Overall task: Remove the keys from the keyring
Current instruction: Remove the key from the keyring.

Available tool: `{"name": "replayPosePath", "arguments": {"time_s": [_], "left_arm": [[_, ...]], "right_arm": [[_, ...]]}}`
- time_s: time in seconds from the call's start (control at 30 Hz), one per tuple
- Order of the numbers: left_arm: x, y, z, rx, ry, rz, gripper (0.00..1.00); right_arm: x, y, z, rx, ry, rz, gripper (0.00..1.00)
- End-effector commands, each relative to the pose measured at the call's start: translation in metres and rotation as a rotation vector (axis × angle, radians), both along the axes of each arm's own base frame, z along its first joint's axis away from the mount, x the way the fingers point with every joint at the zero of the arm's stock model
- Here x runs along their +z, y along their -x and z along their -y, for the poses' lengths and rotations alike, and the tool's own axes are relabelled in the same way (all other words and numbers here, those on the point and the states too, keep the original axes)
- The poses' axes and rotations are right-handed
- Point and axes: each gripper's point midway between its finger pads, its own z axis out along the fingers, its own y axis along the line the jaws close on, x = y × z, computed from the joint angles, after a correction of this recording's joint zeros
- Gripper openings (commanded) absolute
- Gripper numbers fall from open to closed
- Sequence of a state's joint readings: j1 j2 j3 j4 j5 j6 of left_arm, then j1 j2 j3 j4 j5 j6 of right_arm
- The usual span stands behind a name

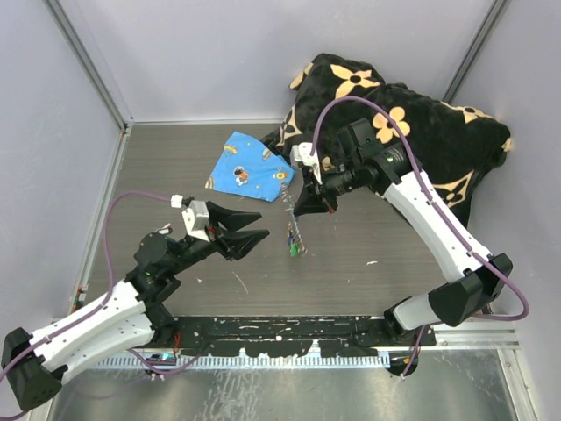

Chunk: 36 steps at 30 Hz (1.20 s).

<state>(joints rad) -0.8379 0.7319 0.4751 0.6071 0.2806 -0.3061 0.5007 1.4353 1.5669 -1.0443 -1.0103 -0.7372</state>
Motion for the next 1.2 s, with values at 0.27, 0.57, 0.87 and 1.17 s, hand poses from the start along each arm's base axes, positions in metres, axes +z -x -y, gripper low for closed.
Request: {"name": "replayPosePath", "arguments": {"time_s": [0.27, 0.57, 0.87, 1.17], "left_arm": [[-0.004, 0.019, 0.015, -0.116, -0.292, 0.318, 0.51], [-0.009, 0.006, 0.037, -0.080, -0.261, 0.358, 0.38], [-0.013, -0.010, 0.051, -0.048, -0.249, 0.355, 0.35], [-0.018, -0.013, 0.055, -0.057, -0.263, 0.345, 0.31]], "right_arm": [[-0.022, -0.004, 0.011, 0.009, 0.428, 0.306, 0.01], [-0.016, 0.000, 0.005, 0.024, 0.413, 0.307, 0.01], [-0.011, 0.007, 0.002, 0.045, 0.383, 0.294, 0.01], [-0.006, 0.010, 0.000, 0.055, 0.360, 0.290, 0.01]]}}
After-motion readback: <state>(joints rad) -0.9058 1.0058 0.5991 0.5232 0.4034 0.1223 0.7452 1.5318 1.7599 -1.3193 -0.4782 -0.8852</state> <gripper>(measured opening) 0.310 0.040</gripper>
